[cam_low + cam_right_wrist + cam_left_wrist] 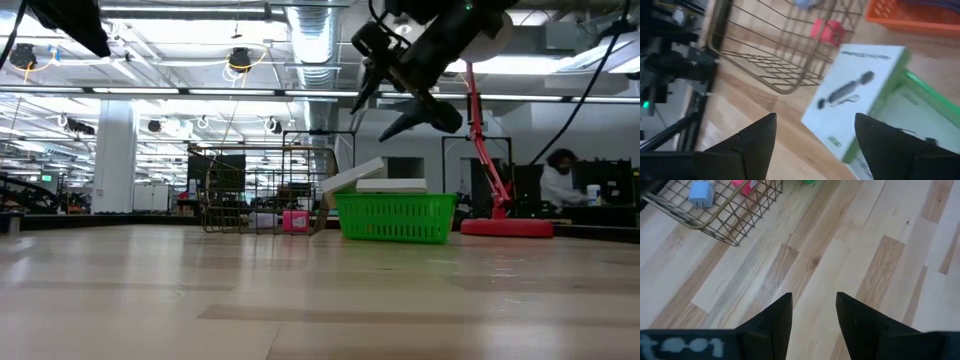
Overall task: Pick and place items into bin
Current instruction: Put the card reader box into the green basket
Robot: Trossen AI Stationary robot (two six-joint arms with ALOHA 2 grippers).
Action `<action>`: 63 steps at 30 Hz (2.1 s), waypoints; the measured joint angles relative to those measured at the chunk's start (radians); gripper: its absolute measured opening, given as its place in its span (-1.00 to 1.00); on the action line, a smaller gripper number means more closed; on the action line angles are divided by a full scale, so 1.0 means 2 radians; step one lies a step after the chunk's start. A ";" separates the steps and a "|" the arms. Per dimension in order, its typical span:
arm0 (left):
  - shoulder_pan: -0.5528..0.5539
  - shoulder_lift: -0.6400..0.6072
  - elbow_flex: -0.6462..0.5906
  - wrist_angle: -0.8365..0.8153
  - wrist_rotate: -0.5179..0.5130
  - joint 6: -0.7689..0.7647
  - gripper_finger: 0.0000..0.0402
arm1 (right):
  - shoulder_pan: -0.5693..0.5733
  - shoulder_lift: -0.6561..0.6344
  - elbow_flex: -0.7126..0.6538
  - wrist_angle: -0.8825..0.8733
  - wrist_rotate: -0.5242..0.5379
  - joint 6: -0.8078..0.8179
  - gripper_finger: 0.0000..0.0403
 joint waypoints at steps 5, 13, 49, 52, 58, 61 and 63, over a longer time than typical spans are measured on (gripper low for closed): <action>0.000 0.000 0.000 0.000 0.002 0.000 -0.29 | -0.004 0.000 0.000 -0.044 -0.001 0.000 0.29; 0.000 0.000 0.000 0.000 0.006 0.000 -0.29 | -0.001 0.002 0.000 -0.070 -0.015 0.019 0.29; 0.000 0.000 0.000 0.000 0.036 -0.010 -0.29 | 0.072 -0.243 -0.301 0.377 0.118 0.054 0.29; 0.000 0.000 0.000 0.000 0.037 -0.010 -0.29 | 0.066 -0.239 -0.295 0.361 0.100 0.050 0.29; 0.000 0.000 0.000 0.000 0.037 -0.010 -0.29 | 0.057 -0.215 -0.292 0.356 0.091 0.069 0.29; 0.000 0.000 0.000 0.000 0.037 -0.010 -0.29 | 0.057 -0.202 -0.292 0.356 0.089 0.070 0.29; 0.000 0.000 0.000 0.000 0.037 -0.010 -0.29 | 0.057 -0.191 -0.291 0.355 0.085 0.073 0.29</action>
